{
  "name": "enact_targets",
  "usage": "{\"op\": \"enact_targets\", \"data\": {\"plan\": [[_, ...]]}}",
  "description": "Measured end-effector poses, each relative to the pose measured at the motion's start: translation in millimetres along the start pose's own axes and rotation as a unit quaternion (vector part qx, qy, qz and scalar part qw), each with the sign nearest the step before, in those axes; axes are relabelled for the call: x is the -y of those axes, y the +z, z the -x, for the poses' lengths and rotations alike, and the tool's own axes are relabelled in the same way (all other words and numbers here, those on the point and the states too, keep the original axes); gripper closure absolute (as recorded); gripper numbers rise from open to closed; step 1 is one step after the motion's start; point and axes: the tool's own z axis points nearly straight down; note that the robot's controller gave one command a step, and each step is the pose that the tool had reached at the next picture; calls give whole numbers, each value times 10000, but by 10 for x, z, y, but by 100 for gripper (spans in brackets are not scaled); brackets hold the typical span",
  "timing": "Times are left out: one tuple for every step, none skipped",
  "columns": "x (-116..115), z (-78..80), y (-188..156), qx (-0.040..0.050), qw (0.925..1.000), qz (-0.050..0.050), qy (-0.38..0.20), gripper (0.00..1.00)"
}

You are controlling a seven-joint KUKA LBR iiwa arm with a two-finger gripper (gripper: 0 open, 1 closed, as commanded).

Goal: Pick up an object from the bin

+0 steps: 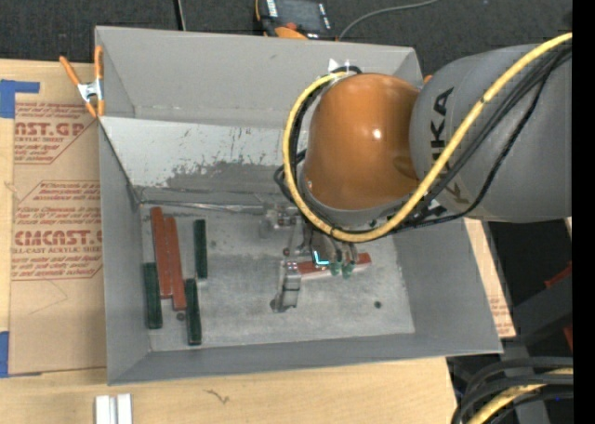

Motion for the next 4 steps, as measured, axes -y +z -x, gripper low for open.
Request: {"op": "enact_targets", "data": {"plan": [[-1141,225,1468,39,9663,-3,-2573,0],[-1288,-139,1161,37,8955,-9,-4451,0],[-1189,246,1162,44,8417,-17,-5399,0],[-1310,117,1460,15,7621,-34,-6475,0]]}}
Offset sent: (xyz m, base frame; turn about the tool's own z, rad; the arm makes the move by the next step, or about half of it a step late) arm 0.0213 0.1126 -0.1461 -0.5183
